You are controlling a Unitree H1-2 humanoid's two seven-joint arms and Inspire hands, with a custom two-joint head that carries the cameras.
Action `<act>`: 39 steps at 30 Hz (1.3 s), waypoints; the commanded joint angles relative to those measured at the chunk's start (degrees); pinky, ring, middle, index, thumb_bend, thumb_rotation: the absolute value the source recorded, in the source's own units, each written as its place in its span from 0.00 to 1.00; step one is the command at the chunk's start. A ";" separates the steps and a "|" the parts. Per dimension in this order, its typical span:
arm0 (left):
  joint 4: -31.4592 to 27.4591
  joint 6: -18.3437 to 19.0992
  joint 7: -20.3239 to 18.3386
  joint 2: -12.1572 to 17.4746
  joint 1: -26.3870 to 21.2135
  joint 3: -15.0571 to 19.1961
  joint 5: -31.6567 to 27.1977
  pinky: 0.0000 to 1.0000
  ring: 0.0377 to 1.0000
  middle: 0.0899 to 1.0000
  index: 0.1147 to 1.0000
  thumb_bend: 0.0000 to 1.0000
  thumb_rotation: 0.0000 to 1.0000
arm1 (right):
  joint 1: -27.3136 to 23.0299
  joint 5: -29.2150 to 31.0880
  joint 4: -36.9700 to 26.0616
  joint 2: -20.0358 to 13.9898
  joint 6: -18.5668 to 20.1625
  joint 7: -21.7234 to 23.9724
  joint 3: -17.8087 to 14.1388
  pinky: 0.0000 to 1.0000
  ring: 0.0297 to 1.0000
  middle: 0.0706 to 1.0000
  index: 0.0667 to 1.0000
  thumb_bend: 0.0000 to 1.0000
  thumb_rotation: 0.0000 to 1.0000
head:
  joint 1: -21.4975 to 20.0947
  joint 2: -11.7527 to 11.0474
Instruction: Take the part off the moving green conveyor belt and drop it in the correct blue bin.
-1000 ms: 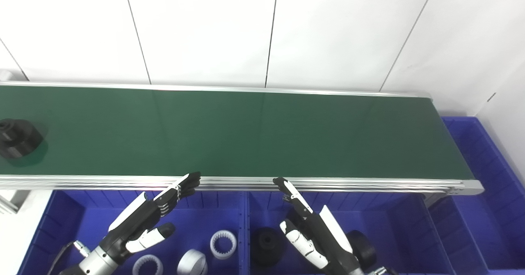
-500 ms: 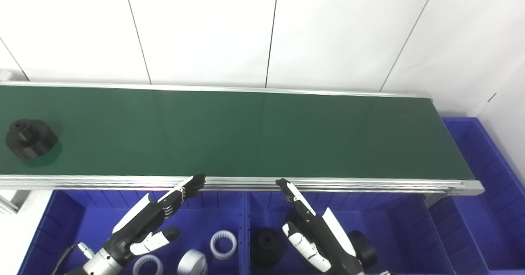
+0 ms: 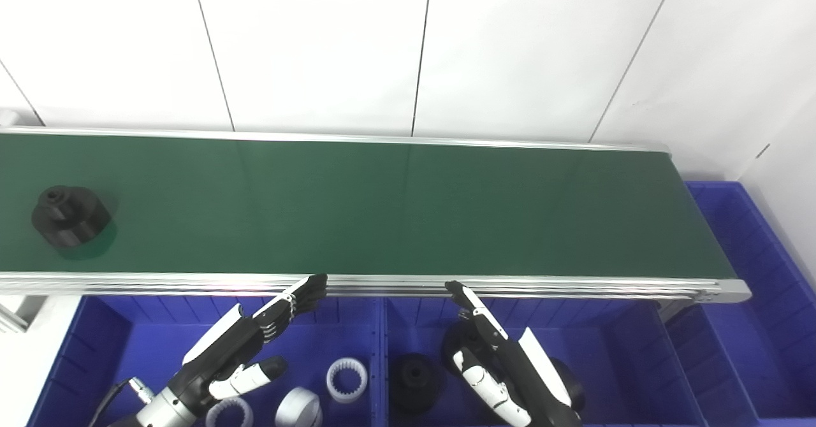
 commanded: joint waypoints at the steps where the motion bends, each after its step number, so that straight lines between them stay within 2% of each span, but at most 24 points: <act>1: -2.08 -1.18 0.98 0.05 -0.82 0.30 -0.51 0.97 0.97 0.98 0.96 0.59 0.83 | -0.30 0.59 -2.26 -0.01 0.06 -0.09 -0.27 0.92 0.96 0.98 0.97 0.30 0.94 | 0.09 -0.01; 4: -2.29 -0.74 1.25 -0.07 -0.71 0.35 -0.78 0.97 0.97 0.97 0.96 0.60 0.82 | -0.48 0.81 -1.88 -0.02 -0.20 0.03 -0.33 0.92 0.96 0.98 0.97 0.31 0.93 | 1.12 -0.41; 5: -2.18 -0.79 1.34 -0.24 -0.66 0.22 -0.70 0.96 0.97 0.97 0.95 0.60 0.82 | -0.44 0.91 -1.66 -0.16 -0.43 0.02 -0.42 0.92 0.96 0.98 0.97 0.31 0.94 | 3.64 -1.21; 6: -2.10 -0.85 1.42 -0.36 -0.62 0.11 -0.62 0.96 0.97 0.97 0.95 0.60 0.82 | -0.40 0.99 -1.50 -0.27 -0.61 0.01 -0.49 0.92 0.96 0.98 0.96 0.31 0.94 | 3.64 -1.21; 7: -1.57 -1.33 1.48 -0.79 -0.65 0.01 -0.11 0.94 0.96 0.97 0.95 0.60 0.82 | -0.20 1.29 -1.37 -0.56 -0.88 0.06 -0.68 0.92 0.96 0.98 0.97 0.32 0.94 | 6.89 -2.21; 8: -1.17 -1.69 1.53 -1.12 -0.68 -0.06 0.30 0.93 0.96 0.97 0.95 0.60 0.82 | -0.04 1.54 -1.28 -0.79 -1.09 0.09 -0.83 0.93 0.97 0.98 0.97 0.32 0.94 | 7.47 -2.44; 9: -0.67 -1.93 1.49 -1.76 -0.80 0.05 1.13 0.93 0.96 0.97 0.95 0.60 0.83 | 0.26 1.61 -1.34 -1.17 -1.34 0.12 -1.04 0.93 0.97 0.98 0.97 0.32 0.94 | 10.92 -3.93; 10: -0.36 -2.05 1.42 -2.23 -0.88 0.17 1.71 0.91 0.94 0.96 0.95 0.59 0.81 | 0.46 1.64 -1.39 -1.44 -1.50 0.13 -1.17 0.94 0.97 0.98 0.97 0.33 0.96 | 10.92 -3.93; 11: 0.06 -2.07 1.54 -2.71 -1.02 0.21 2.60 0.90 0.93 0.96 0.94 0.58 0.80 | 0.69 1.95 -1.23 -1.76 -2.14 0.07 -1.35 0.94 0.98 0.98 0.97 0.33 0.97 | 14.16 -5.87; 12: 0.37 -2.07 1.61 -3.08 -1.10 0.26 3.27 0.88 0.93 0.95 0.94 0.58 0.78 | 0.83 2.21 -1.04 -1.99 -2.66 0.00 -1.47 0.95 0.98 0.98 0.97 0.31 0.97 | 14.66 -6.24; 13: 1.00 -2.08 1.50 -3.44 -1.34 0.36 3.74 0.88 0.92 0.95 0.94 0.58 0.77 | 0.94 2.33 -0.41 -2.29 -3.76 -0.25 -1.59 0.95 0.98 0.98 0.96 0.31 0.96 | 17.36 -8.48; 14: 1.43 -2.08 1.37 -3.71 -1.51 0.49 4.05 0.87 0.92 0.94 0.93 0.58 0.74 | 1.01 2.39 0.04 -2.51 -4.52 -0.45 -1.65 0.94 0.98 0.98 0.96 0.30 0.97 | 17.36 -8.48; 15: 1.88 -2.09 1.26 -4.00 -1.71 0.72 4.25 0.86 0.91 0.94 0.92 0.58 0.71 | 1.04 2.49 0.78 -2.69 -5.38 -0.63 -1.69 0.94 0.98 0.98 0.96 0.28 0.96 | 19.32 -10.89; 16: 2.21 -2.09 1.19 -4.21 -1.84 0.90 4.41 0.86 0.91 0.94 0.92 0.58 0.70 | 1.05 2.57 1.34 -2.82 -6.01 -0.76 -1.71 0.93 0.98 0.99 0.96 0.27 0.96 | 19.58 -11.24; 17: 2.27 -2.09 1.30 -4.27 -1.85 1.12 4.59 0.86 0.91 0.93 0.92 0.58 0.69 | 0.97 2.41 2.06 -2.84 -6.50 -0.92 -1.67 0.93 0.98 0.99 0.96 0.26 0.95 | 20.80 -13.39; 18: 2.28 -2.09 1.35 -4.32 -1.85 1.29 4.72 0.85 0.90 0.93 0.91 0.58 0.66 | 0.90 2.28 2.56 -2.84 -6.86 -1.05 -1.64 0.92 0.98 0.99 0.96 0.26 0.96 | 20.80 -13.39; 19: 2.43 -2.09 1.40 -4.35 -1.87 1.43 4.85 0.85 0.90 0.93 0.91 0.57 0.65 | 0.72 2.06 3.32 -2.77 -7.32 -1.24 -1.57 0.92 0.98 0.99 0.96 0.26 0.97 | 21.47 -15.57; 24: 3.18 -2.09 2.35 -4.10 -2.20 1.81 6.21 0.81 0.87 0.90 0.88 0.58 0.61 | -0.56 2.42 6.32 -2.17 -8.70 -1.45 -0.96 0.91 0.96 0.98 0.96 0.22 0.94 | 21.42 -18.42; 29: 3.00 -2.09 3.43 -3.86 -2.32 1.48 7.28 0.79 0.85 0.89 0.86 0.57 0.62 | -1.28 2.19 6.70 -1.96 -7.73 -1.25 -0.69 0.89 0.96 0.97 0.95 0.22 0.94 | 21.25 -18.73; 32: 3.25 -2.09 3.43 -4.09 -2.55 1.25 7.03 0.78 0.85 0.89 0.86 0.57 0.62 | -1.33 2.38 6.16 -2.14 -7.23 -1.02 -0.83 0.87 0.95 0.97 0.95 0.19 0.93 | 21.07 -18.16; 38: 2.76 -2.09 4.17 -4.04 -2.43 0.65 7.66 0.78 0.85 0.89 0.86 0.58 0.63 | -1.66 2.69 5.89 -2.31 -8.37 -1.21 -1.13 0.86 0.94 0.97 0.94 0.16 0.87 | 21.00 -16.82; 39: 2.74 -2.09 4.24 -4.05 -2.41 0.58 7.63 0.78 0.85 0.89 0.86 0.58 0.63 | -1.83 2.72 5.91 -2.32 -8.91 -1.32 -1.14 0.88 0.95 0.97 0.94 0.13 0.83 | 21.00 -16.82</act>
